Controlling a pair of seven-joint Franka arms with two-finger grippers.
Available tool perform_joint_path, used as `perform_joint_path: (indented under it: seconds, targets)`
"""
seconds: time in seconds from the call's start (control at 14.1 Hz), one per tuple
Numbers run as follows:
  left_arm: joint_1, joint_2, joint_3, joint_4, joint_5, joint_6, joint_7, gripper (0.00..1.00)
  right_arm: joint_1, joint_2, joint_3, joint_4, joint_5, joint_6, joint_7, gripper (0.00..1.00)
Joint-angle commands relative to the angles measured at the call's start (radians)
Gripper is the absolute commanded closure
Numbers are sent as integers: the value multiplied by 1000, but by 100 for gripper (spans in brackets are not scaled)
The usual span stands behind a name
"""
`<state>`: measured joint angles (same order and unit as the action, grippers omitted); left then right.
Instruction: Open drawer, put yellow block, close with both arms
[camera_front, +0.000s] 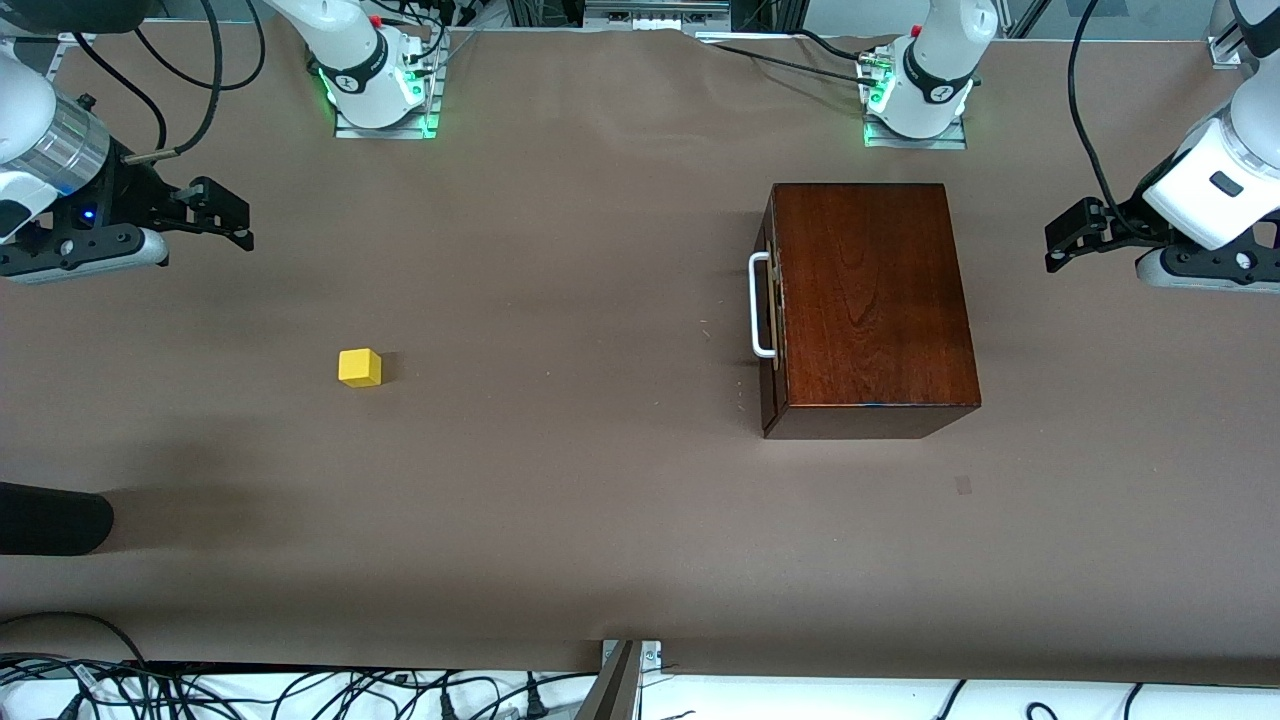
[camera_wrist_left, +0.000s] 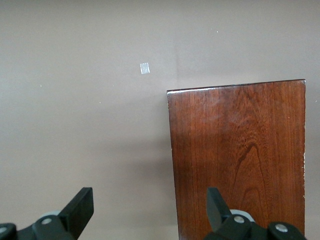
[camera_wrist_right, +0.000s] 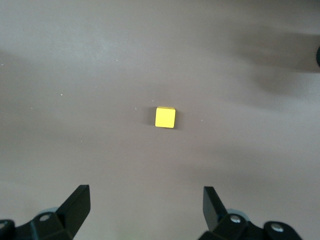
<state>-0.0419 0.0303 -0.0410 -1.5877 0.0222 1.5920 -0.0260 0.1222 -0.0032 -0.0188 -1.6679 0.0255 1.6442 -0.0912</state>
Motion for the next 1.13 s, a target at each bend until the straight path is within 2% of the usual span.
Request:
perform_joint_path:
  seconds: [0.0,0.64,1.06]
  targets:
    - [-9,16,4,37,-21,-12,-6,0,-6,14,2,30,-13,-12,-9,0]
    - [-10,33,3,38,-22,-12,-6,0,-6,14,2,30,-13,-12,-9,0]
    - [-33,117,-91,96,-40,-13,-107,0,-6,14,2,28,-12,-12,-9,0]
